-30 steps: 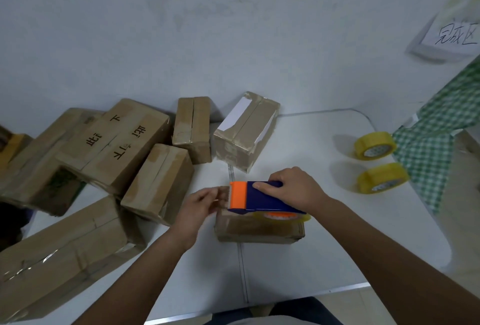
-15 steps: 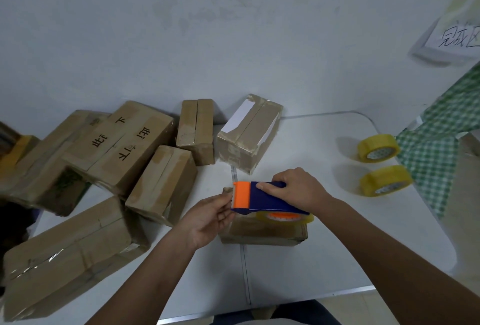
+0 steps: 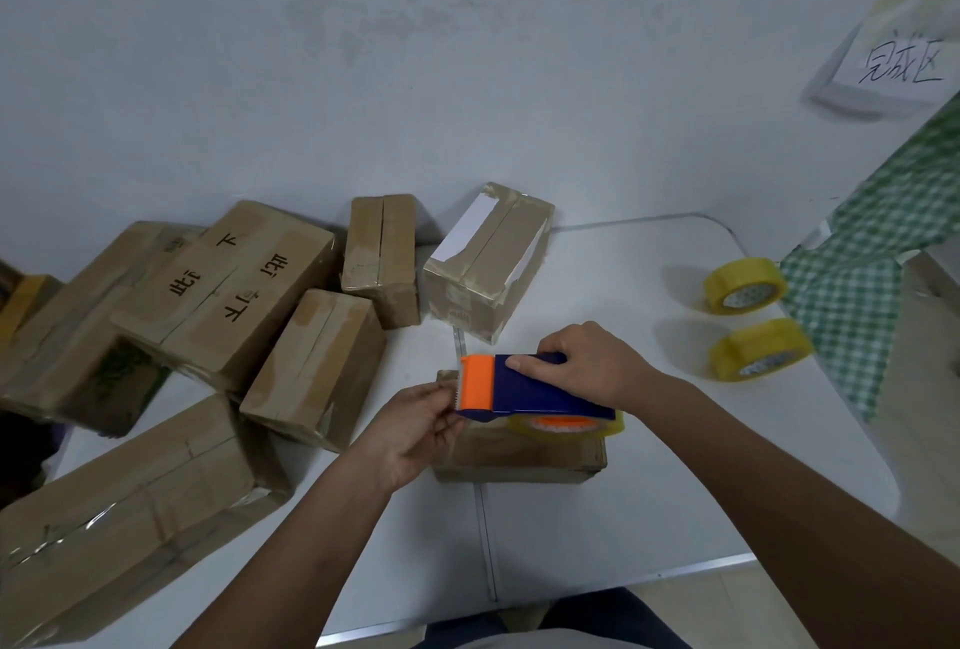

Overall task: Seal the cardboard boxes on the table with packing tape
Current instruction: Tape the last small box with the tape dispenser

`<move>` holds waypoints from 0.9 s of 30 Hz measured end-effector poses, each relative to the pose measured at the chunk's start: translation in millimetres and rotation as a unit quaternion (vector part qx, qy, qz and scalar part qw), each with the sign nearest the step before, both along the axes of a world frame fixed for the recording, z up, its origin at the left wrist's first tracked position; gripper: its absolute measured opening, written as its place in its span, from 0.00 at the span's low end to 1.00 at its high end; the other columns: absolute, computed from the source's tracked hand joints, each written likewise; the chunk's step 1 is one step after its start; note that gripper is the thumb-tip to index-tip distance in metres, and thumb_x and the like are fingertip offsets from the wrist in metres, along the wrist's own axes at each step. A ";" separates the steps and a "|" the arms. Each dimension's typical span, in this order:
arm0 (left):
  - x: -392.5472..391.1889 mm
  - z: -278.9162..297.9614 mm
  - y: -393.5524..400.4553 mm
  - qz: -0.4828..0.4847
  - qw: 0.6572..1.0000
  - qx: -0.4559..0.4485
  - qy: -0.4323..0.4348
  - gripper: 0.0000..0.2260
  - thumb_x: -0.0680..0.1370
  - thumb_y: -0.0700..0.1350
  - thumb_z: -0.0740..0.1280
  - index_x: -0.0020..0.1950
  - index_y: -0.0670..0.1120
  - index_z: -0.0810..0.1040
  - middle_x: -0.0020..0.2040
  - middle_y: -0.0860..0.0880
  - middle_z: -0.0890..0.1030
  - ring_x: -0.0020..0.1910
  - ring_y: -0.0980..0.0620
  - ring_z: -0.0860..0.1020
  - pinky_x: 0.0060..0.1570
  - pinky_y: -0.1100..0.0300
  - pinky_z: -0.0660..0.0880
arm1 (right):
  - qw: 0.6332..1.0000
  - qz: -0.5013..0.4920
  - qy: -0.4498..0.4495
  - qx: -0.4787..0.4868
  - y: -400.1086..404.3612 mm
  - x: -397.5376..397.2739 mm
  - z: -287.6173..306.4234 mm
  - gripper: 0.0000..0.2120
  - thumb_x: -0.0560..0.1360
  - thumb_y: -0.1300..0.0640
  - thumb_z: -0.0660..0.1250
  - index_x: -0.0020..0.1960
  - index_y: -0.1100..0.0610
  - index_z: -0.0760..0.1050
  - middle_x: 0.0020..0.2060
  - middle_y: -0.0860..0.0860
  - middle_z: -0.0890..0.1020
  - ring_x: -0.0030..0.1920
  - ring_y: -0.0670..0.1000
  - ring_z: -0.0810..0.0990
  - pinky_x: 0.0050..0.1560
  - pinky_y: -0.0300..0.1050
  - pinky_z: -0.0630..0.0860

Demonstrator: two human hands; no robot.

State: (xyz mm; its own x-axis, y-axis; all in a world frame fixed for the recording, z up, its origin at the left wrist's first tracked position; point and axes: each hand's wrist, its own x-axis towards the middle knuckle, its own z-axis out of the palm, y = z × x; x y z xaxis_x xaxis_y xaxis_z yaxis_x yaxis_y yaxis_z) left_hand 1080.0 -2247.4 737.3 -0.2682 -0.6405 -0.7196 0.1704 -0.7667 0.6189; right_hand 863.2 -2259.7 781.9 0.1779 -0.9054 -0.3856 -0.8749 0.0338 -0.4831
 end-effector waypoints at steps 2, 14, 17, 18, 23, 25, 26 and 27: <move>-2.9 2.5 -0.1 0.000 0.999 -0.025 -0.024 0.07 0.83 0.39 0.63 0.57 0.40 0.79 0.47 0.43 0.85 0.40 0.56 0.84 0.34 0.65 0.78 | 1.000 0.004 0.002 0.002 -0.9 1.5 3.3 0.27 0.76 0.33 0.57 0.58 0.54 0.78 0.48 0.49 0.83 0.46 0.49 0.81 0.49 0.42 0.78; -0.9 12.6 -3.5 0.004 0.981 -0.136 -0.136 0.10 0.84 0.41 0.60 0.50 0.41 0.79 0.42 0.46 0.82 0.44 0.53 0.80 0.40 0.62 0.76 | 1.000 0.015 0.007 0.004 -7.0 4.4 12.8 0.28 0.76 0.33 0.56 0.60 0.54 0.78 0.49 0.49 0.83 0.47 0.49 0.81 0.48 0.41 0.77; 8.0 11.8 -3.5 0.017 0.983 -0.134 -0.127 0.09 0.84 0.40 0.61 0.47 0.40 0.78 0.40 0.45 0.77 0.42 0.52 0.76 0.43 0.61 0.76 | 0.999 0.022 0.022 0.008 -6.3 5.1 10.5 0.28 0.76 0.33 0.56 0.61 0.54 0.77 0.50 0.49 0.83 0.47 0.50 0.81 0.48 0.40 0.76; 9.9 10.4 -2.7 0.016 0.983 -0.134 -0.126 0.09 0.83 0.40 0.61 0.47 0.40 0.78 0.40 0.46 0.76 0.42 0.52 0.76 0.44 0.61 0.76 | 0.999 0.025 0.022 0.010 -6.2 6.2 9.8 0.28 0.76 0.34 0.56 0.61 0.54 0.77 0.50 0.49 0.83 0.48 0.50 0.81 0.48 0.40 0.77; 37.9 4.1 -6.5 0.096 0.975 -0.133 -0.148 0.08 0.82 0.39 0.63 0.45 0.41 0.78 0.39 0.46 0.76 0.40 0.53 0.75 0.45 0.61 0.75 | 0.999 0.039 0.036 -0.003 -4.8 -0.7 9.5 0.28 0.76 0.32 0.55 0.56 0.53 0.78 0.45 0.48 0.82 0.45 0.49 0.80 0.47 0.41 0.76; 58.2 -2.1 -7.6 0.124 0.971 -0.123 -0.165 0.08 0.82 0.39 0.63 0.44 0.42 0.78 0.38 0.46 0.76 0.38 0.53 0.75 0.44 0.62 0.75 | 0.996 0.050 0.077 -0.014 -4.9 -12.3 9.7 0.29 0.75 0.30 0.55 0.50 0.53 0.79 0.41 0.48 0.82 0.42 0.48 0.80 0.46 0.42 0.76; 65.8 -6.2 -6.4 0.120 0.971 -0.120 -0.167 0.08 0.82 0.39 0.63 0.44 0.41 0.78 0.37 0.46 0.76 0.38 0.52 0.75 0.44 0.62 0.75 | 0.994 0.053 0.095 -0.020 -5.2 -17.2 8.7 0.29 0.74 0.29 0.55 0.48 0.53 0.79 0.39 0.48 0.82 0.41 0.47 0.80 0.45 0.43 0.76; 70.6 -10.5 -4.3 0.112 0.973 -0.115 -0.166 0.08 0.82 0.39 0.63 0.45 0.41 0.78 0.38 0.45 0.75 0.39 0.52 0.75 0.46 0.61 0.75 | 0.993 0.053 0.105 -0.024 -5.2 -20.1 7.2 0.29 0.74 0.29 0.55 0.46 0.53 0.79 0.38 0.48 0.81 0.40 0.47 0.79 0.44 0.42 0.75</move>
State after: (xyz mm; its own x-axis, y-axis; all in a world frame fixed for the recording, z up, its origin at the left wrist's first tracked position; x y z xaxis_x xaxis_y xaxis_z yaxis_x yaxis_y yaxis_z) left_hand 1150.6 -2251.7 726.8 0.1195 -0.8102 -0.5738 0.0794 -0.5683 0.8190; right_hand 843.1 -2264.9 789.1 0.1932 -0.9041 -0.3811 -0.9538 -0.0821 -0.2889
